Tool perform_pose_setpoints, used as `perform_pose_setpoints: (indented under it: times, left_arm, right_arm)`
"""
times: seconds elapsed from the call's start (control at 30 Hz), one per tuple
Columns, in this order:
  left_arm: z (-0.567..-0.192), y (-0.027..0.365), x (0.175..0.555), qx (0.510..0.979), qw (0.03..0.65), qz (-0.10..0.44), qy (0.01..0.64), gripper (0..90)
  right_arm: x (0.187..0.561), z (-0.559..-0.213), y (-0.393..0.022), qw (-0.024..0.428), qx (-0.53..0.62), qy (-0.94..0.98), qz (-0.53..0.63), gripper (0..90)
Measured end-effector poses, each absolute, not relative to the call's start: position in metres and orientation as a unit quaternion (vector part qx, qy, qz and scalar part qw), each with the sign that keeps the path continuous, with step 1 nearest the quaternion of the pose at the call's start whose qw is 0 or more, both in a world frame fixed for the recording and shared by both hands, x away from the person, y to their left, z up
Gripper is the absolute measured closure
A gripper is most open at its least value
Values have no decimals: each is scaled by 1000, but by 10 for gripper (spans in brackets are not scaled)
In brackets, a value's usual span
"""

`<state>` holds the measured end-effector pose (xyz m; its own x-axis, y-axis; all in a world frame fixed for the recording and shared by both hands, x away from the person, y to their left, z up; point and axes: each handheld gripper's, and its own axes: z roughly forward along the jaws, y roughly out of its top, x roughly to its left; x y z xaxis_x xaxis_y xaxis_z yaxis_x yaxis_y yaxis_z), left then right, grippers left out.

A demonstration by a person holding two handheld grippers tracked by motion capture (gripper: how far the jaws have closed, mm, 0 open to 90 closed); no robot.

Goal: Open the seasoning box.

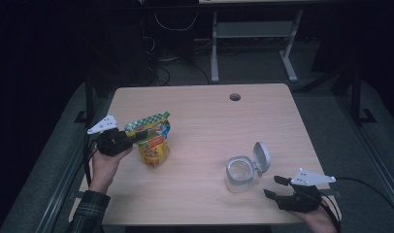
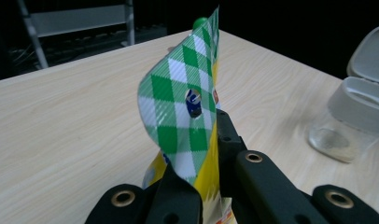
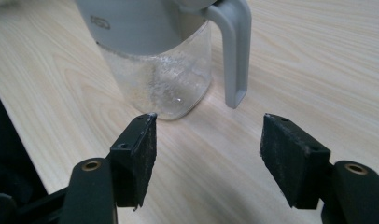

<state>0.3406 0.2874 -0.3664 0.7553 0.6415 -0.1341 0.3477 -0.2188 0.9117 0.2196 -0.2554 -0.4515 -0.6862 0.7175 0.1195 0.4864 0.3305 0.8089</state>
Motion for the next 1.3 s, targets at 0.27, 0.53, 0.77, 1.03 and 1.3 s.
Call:
perform_pose_setpoints:
  times: [0.27,0.53,0.77,1.03,1.3]
  left_arm:
    - [-357,291,335,762,549,133,316,900]
    - [-348,292,329,762,557,127,304,900]
    - [-342,290,325,763,564,119,292,900]
    - [-335,284,321,764,574,101,276,900]
    - [-330,274,317,770,576,88,261,900]
  right_arm:
    - [215,-450,-254,124,368,805,448,398]
    - [212,-447,-251,103,353,811,456,675]
    - [210,-444,-245,89,330,821,457,898]
    - [207,-438,-234,80,310,823,470,899]
    - [204,-427,-219,71,299,817,488,900]
